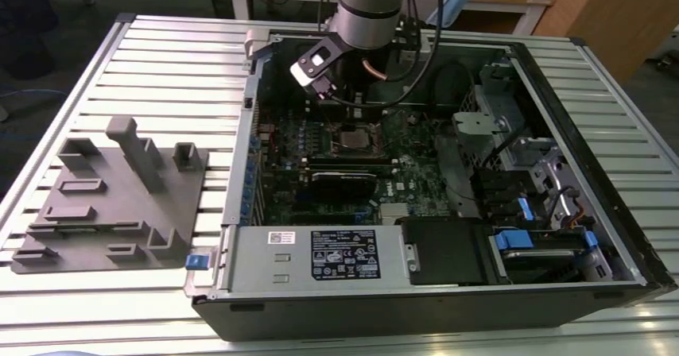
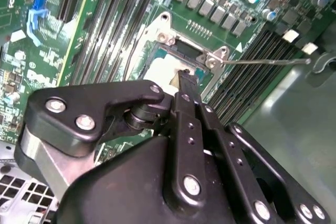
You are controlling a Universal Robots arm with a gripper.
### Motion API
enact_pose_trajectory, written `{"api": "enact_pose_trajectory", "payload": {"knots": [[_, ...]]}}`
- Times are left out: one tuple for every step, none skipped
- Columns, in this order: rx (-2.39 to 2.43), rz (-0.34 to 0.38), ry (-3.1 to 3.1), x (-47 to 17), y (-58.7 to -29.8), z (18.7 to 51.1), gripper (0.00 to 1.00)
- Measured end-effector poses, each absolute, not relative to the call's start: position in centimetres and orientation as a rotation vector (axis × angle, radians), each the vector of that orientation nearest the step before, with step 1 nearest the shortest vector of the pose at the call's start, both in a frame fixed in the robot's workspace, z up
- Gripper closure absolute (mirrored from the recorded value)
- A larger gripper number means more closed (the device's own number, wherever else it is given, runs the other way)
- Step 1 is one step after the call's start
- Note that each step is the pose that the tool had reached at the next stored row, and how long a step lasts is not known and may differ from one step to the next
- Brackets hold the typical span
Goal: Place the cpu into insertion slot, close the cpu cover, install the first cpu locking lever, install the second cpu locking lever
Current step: 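Place the cpu into insertion slot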
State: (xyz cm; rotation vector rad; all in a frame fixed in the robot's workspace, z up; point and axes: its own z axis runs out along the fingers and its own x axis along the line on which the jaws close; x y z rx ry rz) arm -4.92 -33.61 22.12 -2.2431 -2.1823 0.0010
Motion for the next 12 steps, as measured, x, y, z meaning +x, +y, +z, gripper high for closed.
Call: {"api": "enact_pose_trajectory", "payload": {"knots": [[-2.243,0.001,-2.182,-4.83,-33.61,22.07,0.89],[-2.243,0.001,-2.182,-4.79,-33.61,22.01,0.89],[-2.242,0.001,-2.183,-4.75,-33.6,21.95,0.89],[-2.24,0.001,-2.186,-4.72,-33.6,21.88,0.89],[-2.236,0.001,-2.189,-4.71,-33.6,21.81,0.89],[-2.229,0.001,-2.197,-4.71,-33.6,21.71,0.89],[-2.221,0.001,-2.206,-4.7,-33.59,21.62,0.89],[-2.213,0.0,-2.213,-4.7,-33.59,21.53,0.89],[-2.208,0.0,-2.219,-4.69,-33.59,21.45,0.89],[-2.205,-0.001,-2.223,-4.69,-33.59,21.35,0.89],[-2.203,-0.003,-2.226,-4.69,-33.59,21.25,0.89],[-2.203,-0.005,-2.228,-4.69,-33.59,21.17,0.89]]}}
